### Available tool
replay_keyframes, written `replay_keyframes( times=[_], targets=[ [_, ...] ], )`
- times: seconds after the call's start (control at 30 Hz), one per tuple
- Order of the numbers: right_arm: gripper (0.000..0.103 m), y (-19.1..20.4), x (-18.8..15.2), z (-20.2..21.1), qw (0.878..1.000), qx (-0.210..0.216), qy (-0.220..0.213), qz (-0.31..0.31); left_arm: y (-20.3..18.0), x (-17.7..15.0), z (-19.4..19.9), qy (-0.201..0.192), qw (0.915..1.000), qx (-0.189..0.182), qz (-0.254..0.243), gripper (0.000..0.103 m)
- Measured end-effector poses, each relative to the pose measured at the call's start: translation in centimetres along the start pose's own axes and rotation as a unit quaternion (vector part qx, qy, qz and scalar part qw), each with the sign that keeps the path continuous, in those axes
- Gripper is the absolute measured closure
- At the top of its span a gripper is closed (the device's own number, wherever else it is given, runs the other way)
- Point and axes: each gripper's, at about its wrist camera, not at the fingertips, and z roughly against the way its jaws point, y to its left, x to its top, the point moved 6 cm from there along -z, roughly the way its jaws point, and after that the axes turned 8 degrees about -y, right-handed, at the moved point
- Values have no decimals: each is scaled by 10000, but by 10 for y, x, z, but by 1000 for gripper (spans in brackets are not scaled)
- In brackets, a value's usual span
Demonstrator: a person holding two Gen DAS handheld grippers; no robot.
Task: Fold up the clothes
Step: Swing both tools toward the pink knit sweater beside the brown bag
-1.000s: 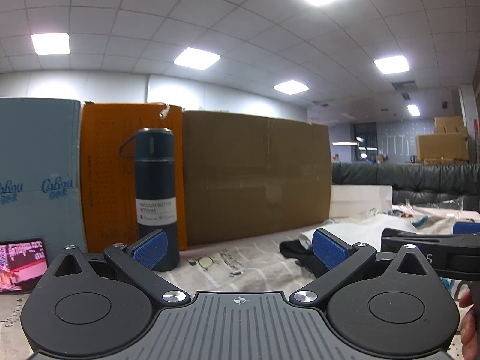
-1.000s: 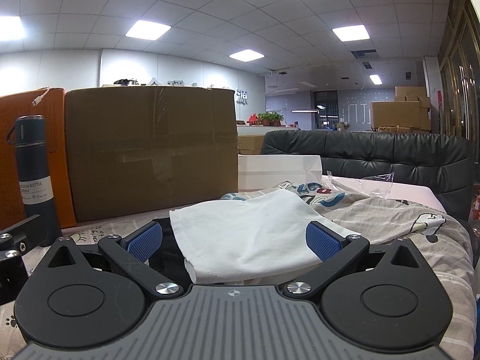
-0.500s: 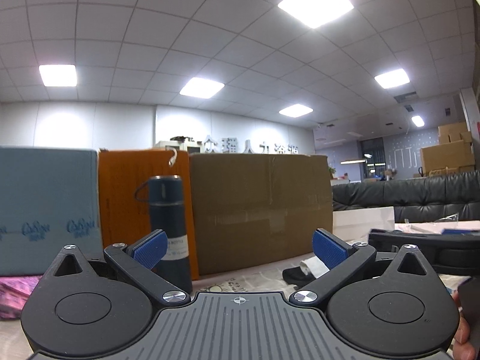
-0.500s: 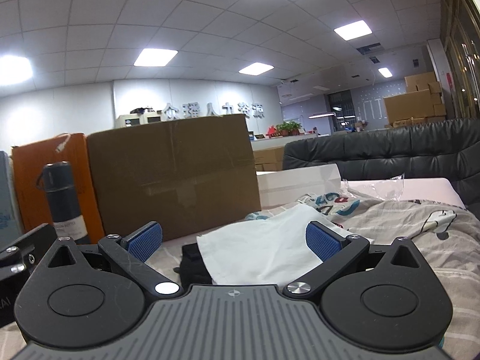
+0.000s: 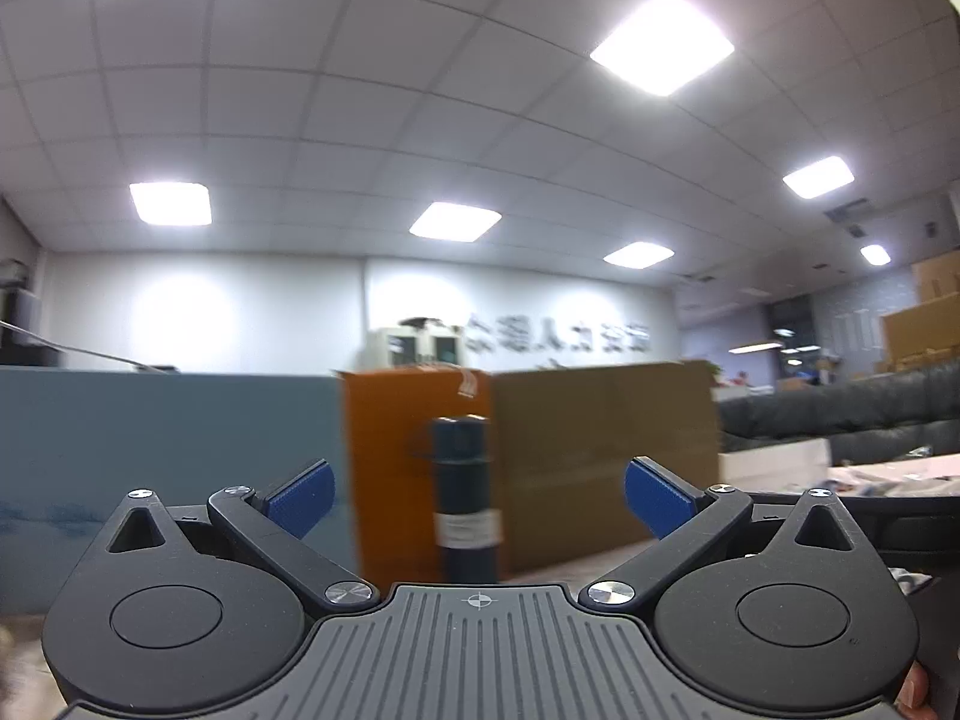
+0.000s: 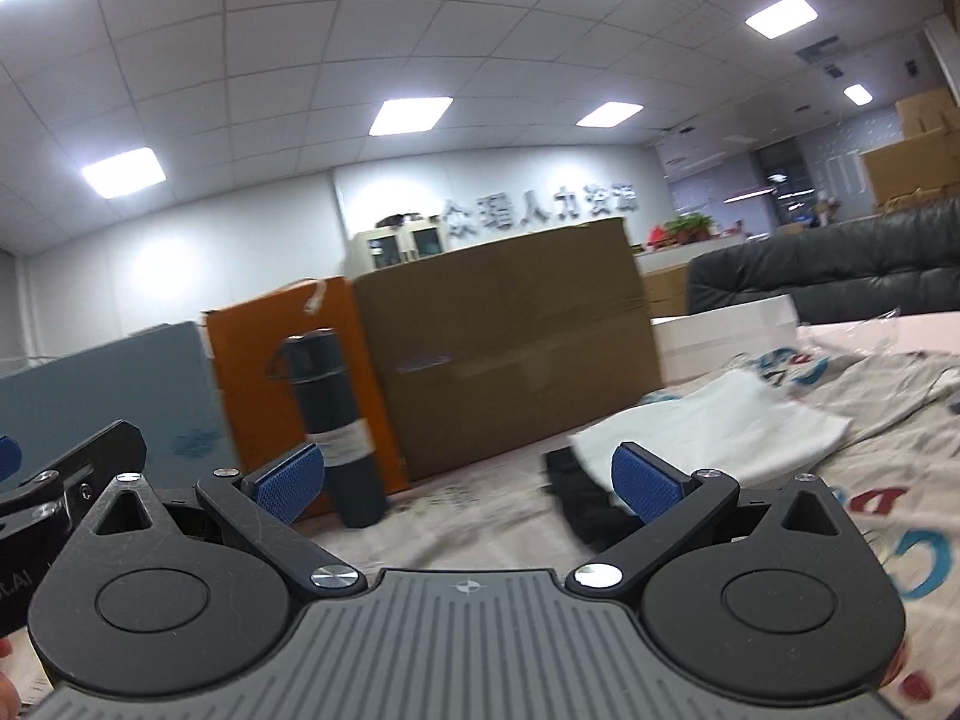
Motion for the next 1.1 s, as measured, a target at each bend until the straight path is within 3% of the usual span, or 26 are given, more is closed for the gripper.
replay_keyframes(
  times=[0.23, 0.4, 0.63, 0.73, 0.87, 1.03, 1.1],
  targets=[
    [0, 87, -4, 19, 9932, 1160, 124, 48, 80, 21, 30, -208, 9949, 944, -290, 0],
    [0, 160, -12, 33, 9747, 2185, 426, 197, 150, 41, 52, -284, 9829, 1804, -235, 0],
    [0, 260, -18, 38, 9386, 3274, 848, 678, 256, 76, 89, -393, 9532, 2997, 102, 0],
    [0, 298, -21, 34, 9231, 3594, 1138, 762, 303, 79, 104, -292, 9376, 3412, 610, 0],
    [0, 344, -35, 22, 9062, 3763, 1749, 812, 344, 52, 130, -207, 9196, 3699, 1303, 0],
    [0, 386, -52, 22, 8950, 3878, 1999, 927, 376, 24, 161, -122, 8997, 4019, 1702, 0],
    [0, 407, -62, 22, 8880, 3970, 2104, 980, 393, 17, 174, -162, 8878, 4180, 1920, 0]
  ],
)
